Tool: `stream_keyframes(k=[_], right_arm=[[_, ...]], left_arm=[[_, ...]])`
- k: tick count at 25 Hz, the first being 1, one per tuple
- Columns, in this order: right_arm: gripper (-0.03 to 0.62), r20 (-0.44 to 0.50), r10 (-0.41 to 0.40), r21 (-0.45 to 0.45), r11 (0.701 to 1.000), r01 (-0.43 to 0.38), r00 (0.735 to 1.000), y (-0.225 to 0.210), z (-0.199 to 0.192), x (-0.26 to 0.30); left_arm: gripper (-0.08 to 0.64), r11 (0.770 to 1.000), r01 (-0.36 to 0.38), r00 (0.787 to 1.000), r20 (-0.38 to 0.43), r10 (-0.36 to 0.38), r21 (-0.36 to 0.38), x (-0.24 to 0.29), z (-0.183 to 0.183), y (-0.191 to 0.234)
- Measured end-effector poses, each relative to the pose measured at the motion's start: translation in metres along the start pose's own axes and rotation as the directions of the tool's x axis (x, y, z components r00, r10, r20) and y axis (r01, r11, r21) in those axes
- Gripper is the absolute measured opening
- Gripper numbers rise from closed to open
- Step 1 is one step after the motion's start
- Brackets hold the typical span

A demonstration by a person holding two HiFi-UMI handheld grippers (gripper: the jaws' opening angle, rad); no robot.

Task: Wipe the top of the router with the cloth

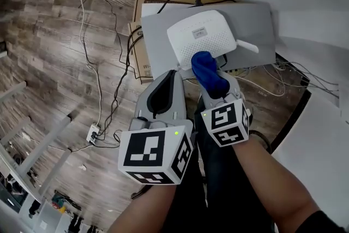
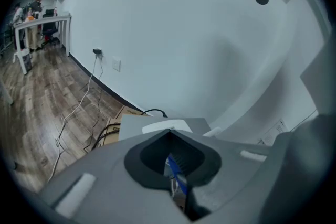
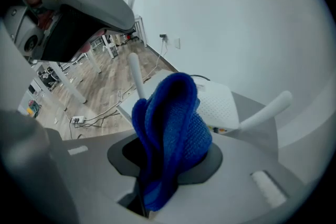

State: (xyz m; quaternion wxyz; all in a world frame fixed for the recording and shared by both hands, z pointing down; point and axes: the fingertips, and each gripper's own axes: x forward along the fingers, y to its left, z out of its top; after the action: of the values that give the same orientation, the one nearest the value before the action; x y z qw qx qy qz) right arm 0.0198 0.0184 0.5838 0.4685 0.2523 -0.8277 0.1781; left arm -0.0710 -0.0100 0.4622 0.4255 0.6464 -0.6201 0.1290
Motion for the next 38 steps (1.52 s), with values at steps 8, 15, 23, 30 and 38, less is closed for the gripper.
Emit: stream_keyframes(k=[8, 15, 23, 30, 38], right_arm=[[0.146, 0.034, 0.044, -0.002, 0.999, -0.044, 0.998, 0.061, 0.026, 0.013], [0.146, 0.149, 0.017, 0.002, 1.000, -0.017, 0.989, 0.065, 0.084, -0.043], [0.146, 0.158, 0.104, 0.087, 0.989, -0.119, 0.982, 0.116, 0.097, -0.030], [0.146, 0.040, 0.038, 0.187, 0.981, -0.045, 0.998, 0.091, 0.036, 0.057], [0.146, 0.151, 0.014, 0.141, 0.989, -0.035, 0.989, 0.079, 0.081, -0.012]], left_arm=[[0.000, 0.998, -0.045, 0.999, 0.025, 0.046, -0.044, -0.034, -0.013, 0.053], [0.000, 0.999, -0.011, 0.998, 0.061, 0.013, -0.032, -0.063, 0.013, 0.054], [0.000, 0.999, -0.040, 0.997, 0.072, 0.039, 0.011, -0.070, 0.035, 0.086], [0.000, 1.000, -0.017, 1.000, 0.003, 0.017, 0.015, -0.020, -0.017, 0.108], [0.000, 0.995, 0.068, 0.997, -0.031, -0.066, 0.068, -0.032, -0.005, 0.064]])
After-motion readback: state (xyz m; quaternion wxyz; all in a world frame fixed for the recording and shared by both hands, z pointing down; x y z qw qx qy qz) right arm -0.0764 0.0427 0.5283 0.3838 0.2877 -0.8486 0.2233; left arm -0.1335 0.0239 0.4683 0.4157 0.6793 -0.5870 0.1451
